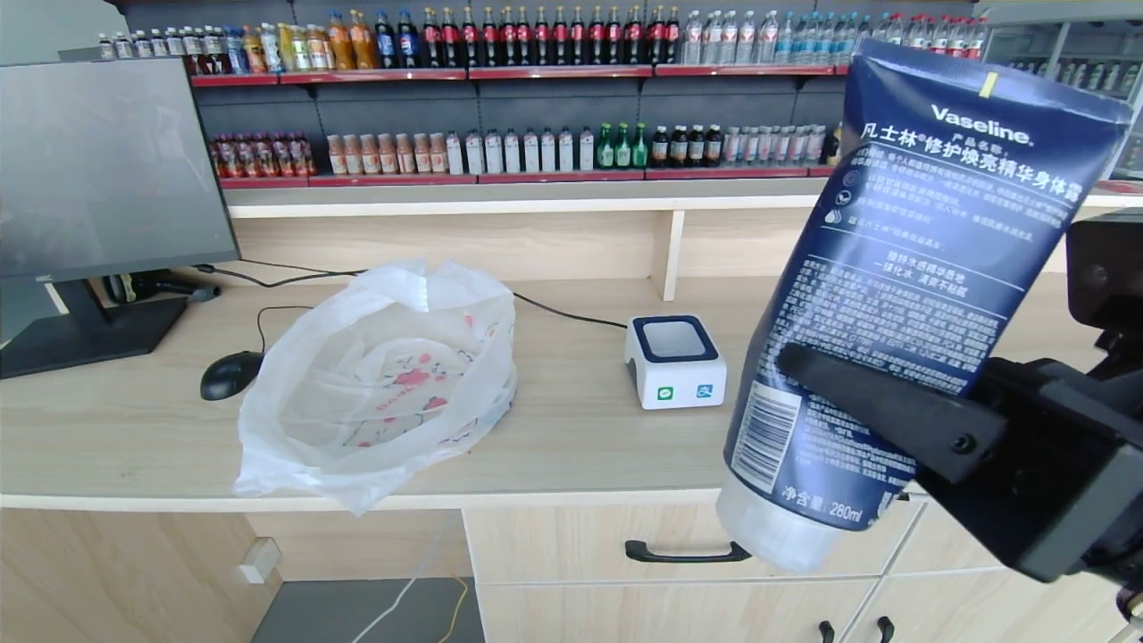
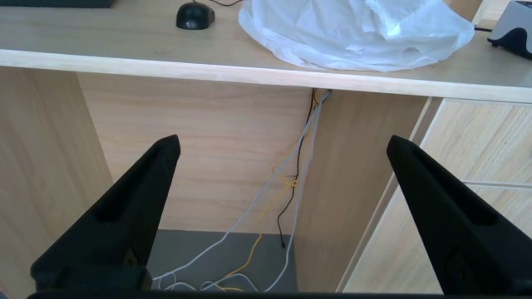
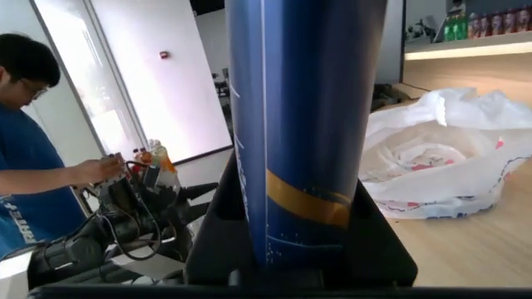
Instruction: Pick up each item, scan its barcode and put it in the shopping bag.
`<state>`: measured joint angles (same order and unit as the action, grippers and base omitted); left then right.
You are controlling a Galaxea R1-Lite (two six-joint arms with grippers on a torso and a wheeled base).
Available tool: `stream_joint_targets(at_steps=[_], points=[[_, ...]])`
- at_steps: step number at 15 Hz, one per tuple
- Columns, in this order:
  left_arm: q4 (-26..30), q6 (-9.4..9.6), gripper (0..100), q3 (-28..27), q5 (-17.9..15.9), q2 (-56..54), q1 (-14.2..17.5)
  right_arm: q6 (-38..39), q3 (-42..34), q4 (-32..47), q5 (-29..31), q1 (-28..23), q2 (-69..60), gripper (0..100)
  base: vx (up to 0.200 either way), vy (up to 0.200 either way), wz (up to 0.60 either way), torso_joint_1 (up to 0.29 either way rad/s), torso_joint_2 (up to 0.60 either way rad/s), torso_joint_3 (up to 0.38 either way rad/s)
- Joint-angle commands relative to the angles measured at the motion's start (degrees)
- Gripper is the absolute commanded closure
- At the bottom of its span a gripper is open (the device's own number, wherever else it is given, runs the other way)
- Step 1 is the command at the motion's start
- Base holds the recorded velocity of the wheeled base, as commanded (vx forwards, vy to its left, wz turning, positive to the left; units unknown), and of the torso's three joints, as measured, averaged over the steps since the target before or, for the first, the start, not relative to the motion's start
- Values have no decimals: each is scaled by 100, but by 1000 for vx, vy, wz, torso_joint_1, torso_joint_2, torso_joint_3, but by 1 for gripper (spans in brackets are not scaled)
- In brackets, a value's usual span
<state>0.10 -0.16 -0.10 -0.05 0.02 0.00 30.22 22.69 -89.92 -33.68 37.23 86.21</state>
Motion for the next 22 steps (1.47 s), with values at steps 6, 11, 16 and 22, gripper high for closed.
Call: stream_joint_targets(at_steps=[6, 11, 16, 22], points=[[-1, -2, 0, 1, -4, -2, 0, -2029, -1038, -8, 64, -884, 581, 100, 0, 0, 0, 0, 0, 0], [-1, -2, 0, 1, -4, -2, 9, -3092, -1047, -8, 1690, -849, 607, 100, 0, 0, 0, 0, 0, 0], [-1, -2, 0, 1, 5, -2, 0, -3409, -19, -8, 3535, -875, 678, 100, 0, 0, 0, 0, 0, 0], [-1, -2, 0, 1, 5, -2, 0, -3163, 412, -8, 3623, -1253, 853, 100, 0, 0, 0, 0, 0, 0]])
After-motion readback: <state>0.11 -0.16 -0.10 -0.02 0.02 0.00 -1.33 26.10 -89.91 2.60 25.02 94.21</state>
